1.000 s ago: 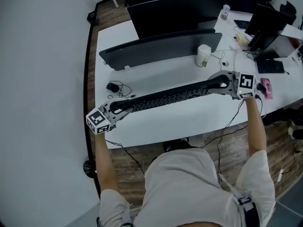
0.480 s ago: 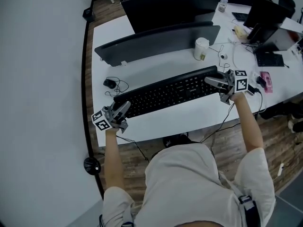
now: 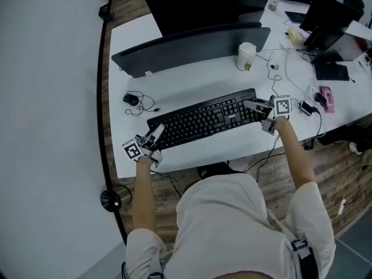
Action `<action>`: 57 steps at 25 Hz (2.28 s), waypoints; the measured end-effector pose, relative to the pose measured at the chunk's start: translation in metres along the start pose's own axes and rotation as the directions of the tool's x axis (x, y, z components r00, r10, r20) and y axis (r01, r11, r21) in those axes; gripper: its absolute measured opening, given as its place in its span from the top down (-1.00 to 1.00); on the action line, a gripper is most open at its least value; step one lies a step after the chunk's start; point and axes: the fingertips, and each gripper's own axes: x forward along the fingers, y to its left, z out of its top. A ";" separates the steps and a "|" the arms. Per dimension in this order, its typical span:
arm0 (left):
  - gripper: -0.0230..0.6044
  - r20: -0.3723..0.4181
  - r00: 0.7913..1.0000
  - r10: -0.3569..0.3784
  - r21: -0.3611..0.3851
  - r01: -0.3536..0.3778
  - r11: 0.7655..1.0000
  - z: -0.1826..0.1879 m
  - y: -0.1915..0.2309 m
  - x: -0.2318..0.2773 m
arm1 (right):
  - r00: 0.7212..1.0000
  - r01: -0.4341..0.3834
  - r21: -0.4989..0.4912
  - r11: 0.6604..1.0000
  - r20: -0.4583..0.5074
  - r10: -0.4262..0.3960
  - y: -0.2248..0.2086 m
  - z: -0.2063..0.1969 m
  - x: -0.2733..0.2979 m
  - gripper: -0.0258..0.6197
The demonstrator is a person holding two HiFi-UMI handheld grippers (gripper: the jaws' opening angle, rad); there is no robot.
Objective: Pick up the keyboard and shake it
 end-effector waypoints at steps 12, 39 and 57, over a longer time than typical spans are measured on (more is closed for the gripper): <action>0.53 -0.055 0.991 0.125 -0.174 -0.133 0.976 -0.048 0.070 0.005 | 0.986 0.160 0.242 0.957 -0.079 -0.145 -0.083 -0.052 0.002 0.35; 0.53 -0.117 0.957 0.264 -0.386 -0.289 0.876 -0.045 0.169 0.035 | 0.740 0.669 0.060 0.741 -0.136 -0.658 -0.204 -0.040 0.009 0.08; 0.53 -0.155 0.946 0.285 -0.354 -0.322 0.878 -0.040 0.179 0.032 | 0.566 0.789 -0.192 0.584 -0.143 -0.812 -0.210 -0.045 0.012 0.05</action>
